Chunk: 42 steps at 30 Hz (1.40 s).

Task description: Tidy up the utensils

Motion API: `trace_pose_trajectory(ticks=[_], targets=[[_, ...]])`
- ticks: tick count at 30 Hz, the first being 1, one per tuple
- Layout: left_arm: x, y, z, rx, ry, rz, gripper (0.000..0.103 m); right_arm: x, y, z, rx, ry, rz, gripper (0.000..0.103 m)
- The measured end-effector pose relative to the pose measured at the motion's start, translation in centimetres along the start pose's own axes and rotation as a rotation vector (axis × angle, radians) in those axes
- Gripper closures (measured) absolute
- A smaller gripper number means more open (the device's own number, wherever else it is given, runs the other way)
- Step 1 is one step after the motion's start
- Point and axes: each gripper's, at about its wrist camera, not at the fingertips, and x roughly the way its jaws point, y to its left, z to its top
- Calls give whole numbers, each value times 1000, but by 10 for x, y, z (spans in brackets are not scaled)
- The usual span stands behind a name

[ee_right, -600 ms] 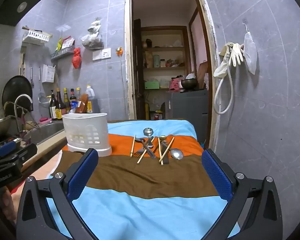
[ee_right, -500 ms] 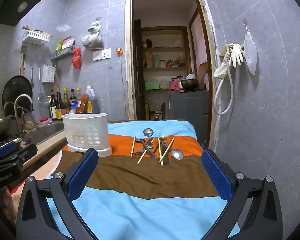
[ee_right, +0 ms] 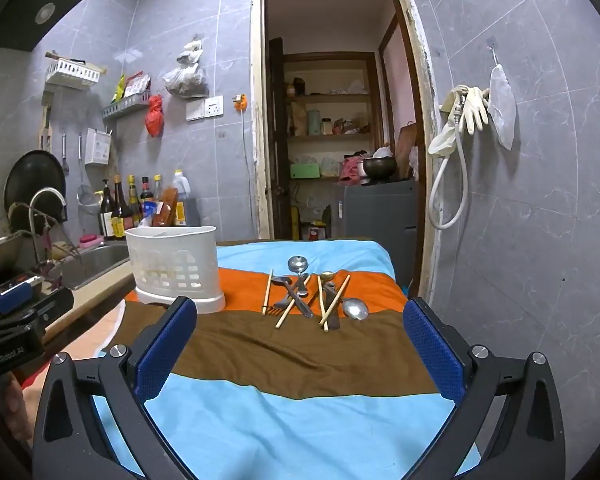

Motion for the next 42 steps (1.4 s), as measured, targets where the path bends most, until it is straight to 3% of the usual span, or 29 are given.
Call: trace_pose_trajectory(ticks=[42], targets=[[2,1,0,6,0,4,5,-1,1,2,-2,0,-1,0]])
